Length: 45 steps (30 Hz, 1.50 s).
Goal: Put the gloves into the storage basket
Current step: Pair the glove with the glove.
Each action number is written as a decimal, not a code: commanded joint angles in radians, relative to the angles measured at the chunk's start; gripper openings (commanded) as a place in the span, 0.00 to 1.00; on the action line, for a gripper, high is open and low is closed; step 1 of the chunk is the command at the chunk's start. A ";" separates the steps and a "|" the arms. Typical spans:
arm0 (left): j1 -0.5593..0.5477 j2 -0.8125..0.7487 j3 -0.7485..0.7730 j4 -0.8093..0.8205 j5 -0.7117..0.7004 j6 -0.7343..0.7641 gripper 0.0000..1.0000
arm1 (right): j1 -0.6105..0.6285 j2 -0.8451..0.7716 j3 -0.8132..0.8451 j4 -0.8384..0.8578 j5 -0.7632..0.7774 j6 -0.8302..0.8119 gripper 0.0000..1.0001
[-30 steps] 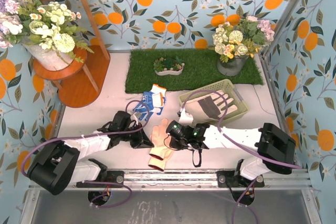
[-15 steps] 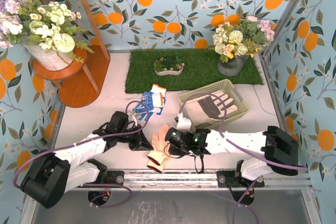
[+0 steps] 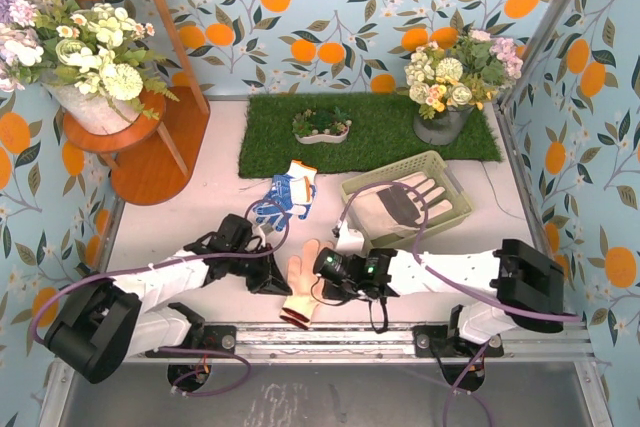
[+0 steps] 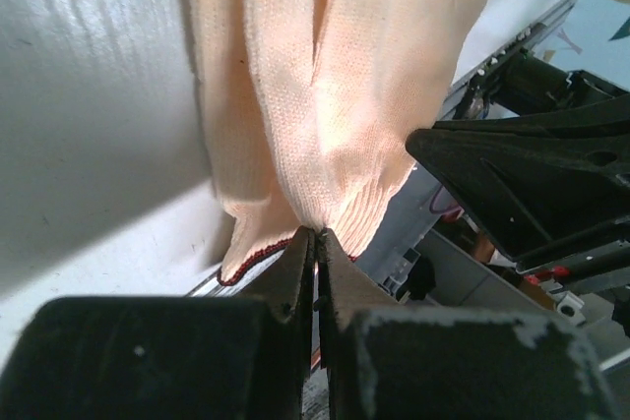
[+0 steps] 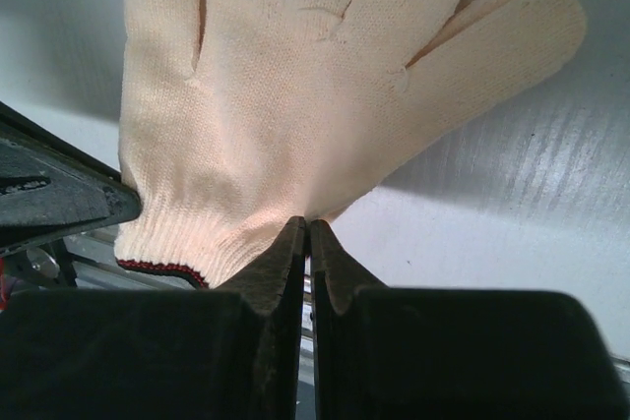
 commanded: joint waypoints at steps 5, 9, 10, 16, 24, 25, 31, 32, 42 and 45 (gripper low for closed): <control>-0.005 0.003 0.046 -0.040 -0.104 0.027 0.00 | 0.012 0.047 -0.015 0.061 -0.004 0.004 0.00; -0.005 0.005 0.051 -0.044 -0.107 0.028 0.07 | 0.014 0.040 -0.017 0.054 -0.001 0.004 0.09; -0.005 0.001 0.055 -0.050 -0.114 0.031 0.10 | 0.014 0.022 -0.018 0.049 0.006 0.003 0.14; -0.005 -0.060 0.104 -0.132 -0.209 0.053 0.44 | 0.018 -0.090 -0.054 0.003 0.047 0.041 0.46; -0.005 -0.044 0.080 -0.095 -0.183 0.041 0.60 | 0.023 -0.167 -0.200 0.171 0.029 0.143 0.58; -0.005 -0.037 0.078 -0.084 -0.180 0.041 0.60 | 0.024 -0.165 -0.210 0.201 0.027 0.155 0.58; -0.005 -0.006 0.012 0.061 -0.143 -0.016 0.59 | 0.034 -0.158 -0.291 0.304 0.061 0.258 0.58; -0.005 0.004 -0.001 0.094 -0.134 -0.029 0.58 | 0.034 -0.158 -0.302 0.320 0.069 0.267 0.58; -0.005 0.080 -0.032 0.175 -0.160 -0.018 0.51 | 0.034 -0.139 -0.366 0.401 0.122 0.368 0.55; -0.005 0.101 -0.039 0.185 -0.174 -0.012 0.48 | 0.033 -0.109 -0.381 0.448 0.124 0.387 0.53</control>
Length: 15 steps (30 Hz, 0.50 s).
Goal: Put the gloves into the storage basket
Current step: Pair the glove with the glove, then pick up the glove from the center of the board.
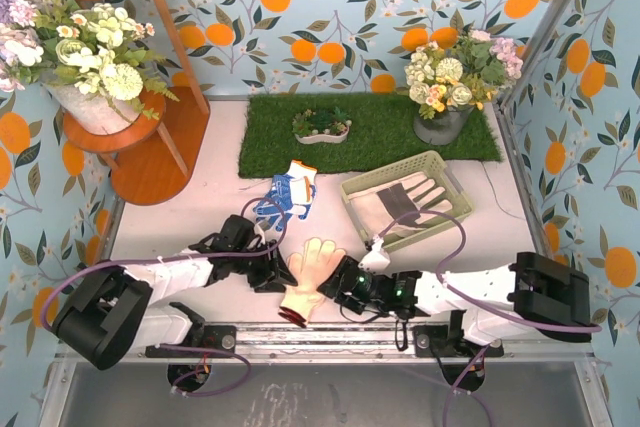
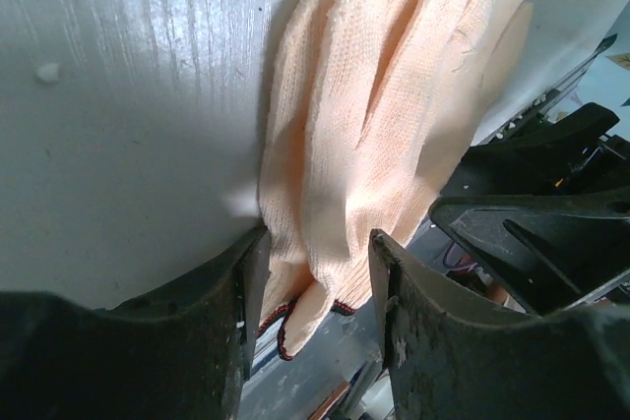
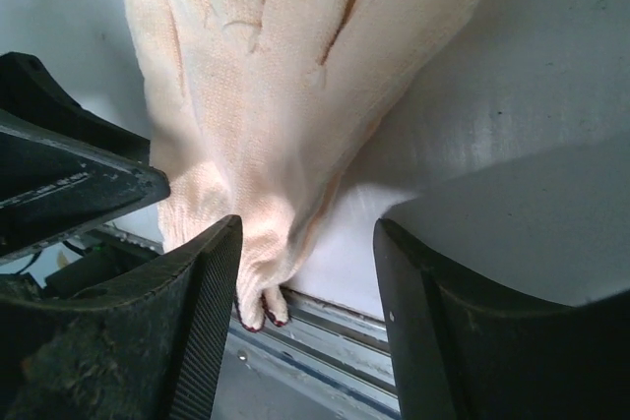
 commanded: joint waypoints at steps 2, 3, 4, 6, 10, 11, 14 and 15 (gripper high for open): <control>-0.003 0.033 -0.021 0.067 -0.052 0.028 0.46 | 0.006 0.059 -0.027 0.070 0.055 0.054 0.52; -0.002 0.034 -0.023 0.068 -0.057 0.028 0.45 | 0.006 0.069 -0.028 0.075 0.055 0.057 0.51; -0.003 0.036 -0.024 0.068 -0.061 0.031 0.44 | 0.007 0.077 -0.029 0.082 0.055 0.062 0.50; -0.003 0.036 -0.029 0.073 -0.068 0.030 0.42 | 0.006 0.093 -0.039 0.099 0.054 0.079 0.48; -0.003 0.050 -0.044 0.106 -0.082 0.026 0.37 | 0.006 0.127 -0.050 0.133 0.048 0.096 0.44; -0.002 0.054 -0.044 0.116 -0.081 0.024 0.36 | 0.006 0.136 -0.049 0.138 0.045 0.096 0.43; -0.002 0.059 -0.041 0.135 -0.091 0.026 0.34 | 0.006 0.156 -0.044 0.156 0.040 0.093 0.41; -0.003 0.057 -0.041 0.140 -0.098 0.027 0.33 | 0.006 0.159 -0.044 0.158 0.039 0.092 0.40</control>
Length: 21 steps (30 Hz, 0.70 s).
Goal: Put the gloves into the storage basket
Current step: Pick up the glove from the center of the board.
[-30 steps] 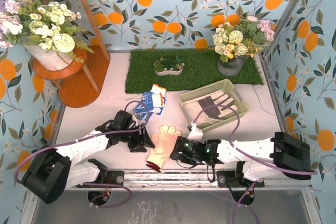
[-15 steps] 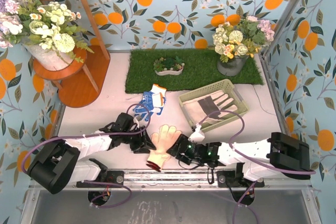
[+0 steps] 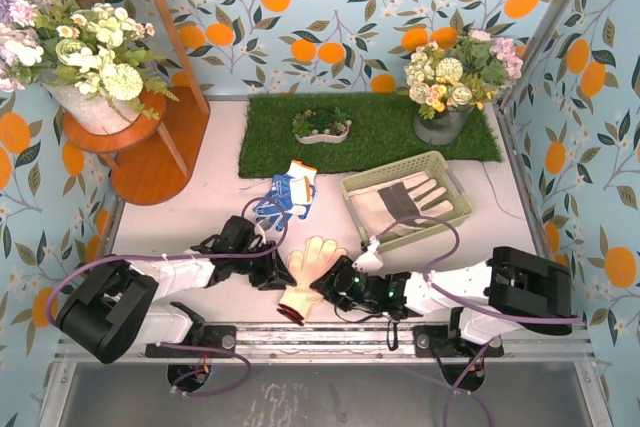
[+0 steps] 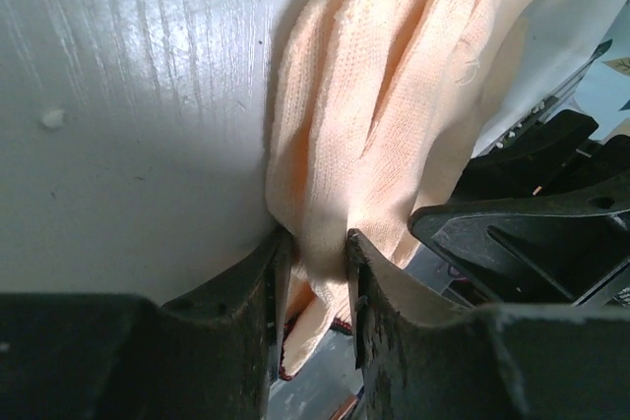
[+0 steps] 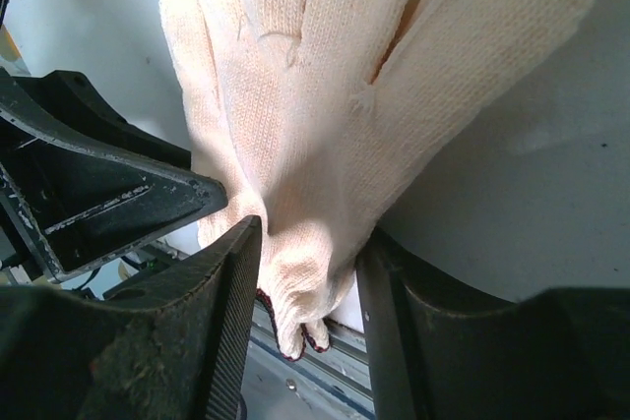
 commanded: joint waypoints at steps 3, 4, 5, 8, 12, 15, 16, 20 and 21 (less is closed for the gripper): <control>-0.002 0.001 -0.022 0.054 -0.109 0.029 0.28 | 0.006 0.048 -0.029 -0.053 0.022 -0.009 0.36; -0.002 -0.005 -0.026 0.060 -0.117 0.028 0.26 | 0.006 0.045 -0.031 -0.056 0.024 -0.009 0.34; -0.002 -0.011 -0.032 0.067 -0.121 0.029 0.23 | 0.006 0.042 -0.034 -0.057 0.027 -0.009 0.31; -0.002 -0.013 -0.036 0.087 -0.121 0.033 0.14 | 0.006 0.032 -0.041 -0.057 0.037 -0.013 0.21; -0.002 -0.034 -0.036 0.099 -0.120 0.058 0.03 | 0.004 0.014 -0.029 -0.089 0.056 -0.037 0.08; -0.002 -0.067 -0.034 0.106 -0.120 0.074 0.00 | 0.004 0.000 -0.020 -0.108 0.068 -0.057 0.00; -0.002 -0.078 -0.033 0.107 -0.119 0.079 0.00 | 0.004 -0.007 -0.019 -0.111 0.071 -0.063 0.00; -0.002 -0.121 -0.031 0.097 -0.121 0.092 0.00 | 0.003 -0.036 0.003 -0.140 0.089 -0.104 0.00; -0.002 -0.129 -0.030 0.091 -0.121 0.094 0.00 | 0.004 -0.048 0.015 -0.158 0.094 -0.117 0.00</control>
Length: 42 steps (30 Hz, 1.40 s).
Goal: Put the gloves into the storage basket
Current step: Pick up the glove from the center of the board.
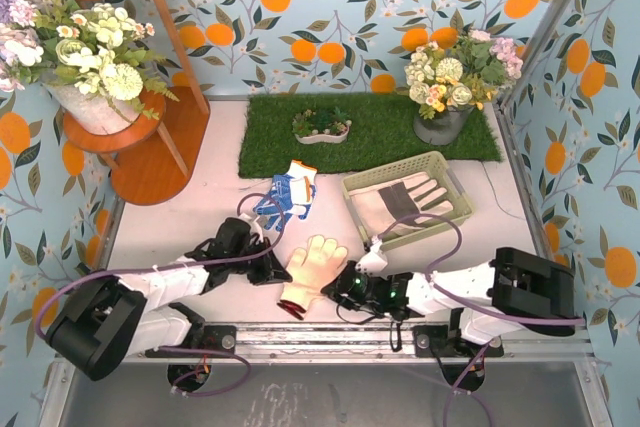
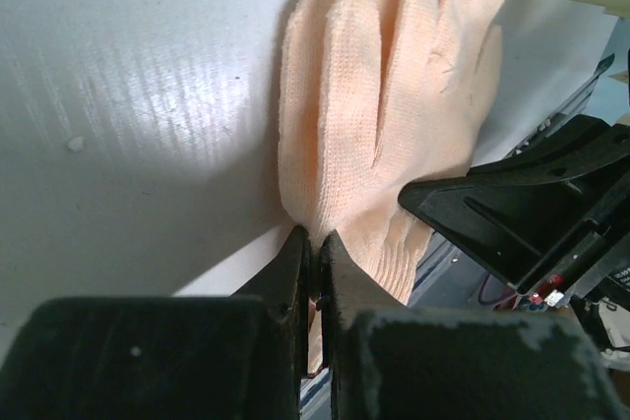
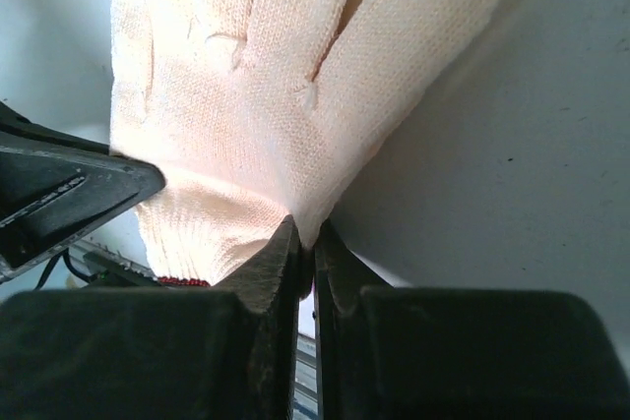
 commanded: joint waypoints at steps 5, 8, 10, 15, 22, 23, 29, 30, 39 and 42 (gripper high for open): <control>0.000 -0.093 0.053 -0.038 -0.060 0.055 0.00 | -0.005 -0.106 0.092 -0.207 0.097 -0.145 0.00; 0.000 -0.138 0.095 -0.127 -0.084 0.066 0.00 | -0.020 -0.143 0.123 -0.241 0.100 -0.199 0.00; 0.000 -0.164 0.127 -0.182 -0.103 0.070 0.00 | -0.037 -0.162 0.144 -0.259 0.095 -0.233 0.00; 0.000 -0.209 0.208 -0.283 -0.132 0.080 0.00 | -0.074 -0.200 0.190 -0.280 0.069 -0.311 0.00; 0.000 -0.214 0.355 -0.406 -0.175 0.128 0.00 | -0.138 -0.249 0.283 -0.316 0.023 -0.447 0.00; 0.000 -0.211 0.380 -0.420 -0.181 0.137 0.00 | -0.148 -0.257 0.300 -0.324 0.019 -0.468 0.00; 0.001 -0.159 0.526 -0.448 -0.207 0.182 0.00 | -0.234 -0.299 0.379 -0.364 -0.013 -0.593 0.00; 0.001 -0.137 0.557 -0.446 -0.210 0.193 0.00 | -0.247 -0.304 0.391 -0.372 -0.014 -0.613 0.00; 0.000 0.162 0.852 -0.356 -0.174 0.296 0.00 | -0.416 -0.396 0.450 -0.459 -0.017 -0.730 0.00; -0.001 0.306 0.936 -0.323 -0.133 0.316 0.00 | -0.491 -0.422 0.450 -0.484 -0.023 -0.763 0.00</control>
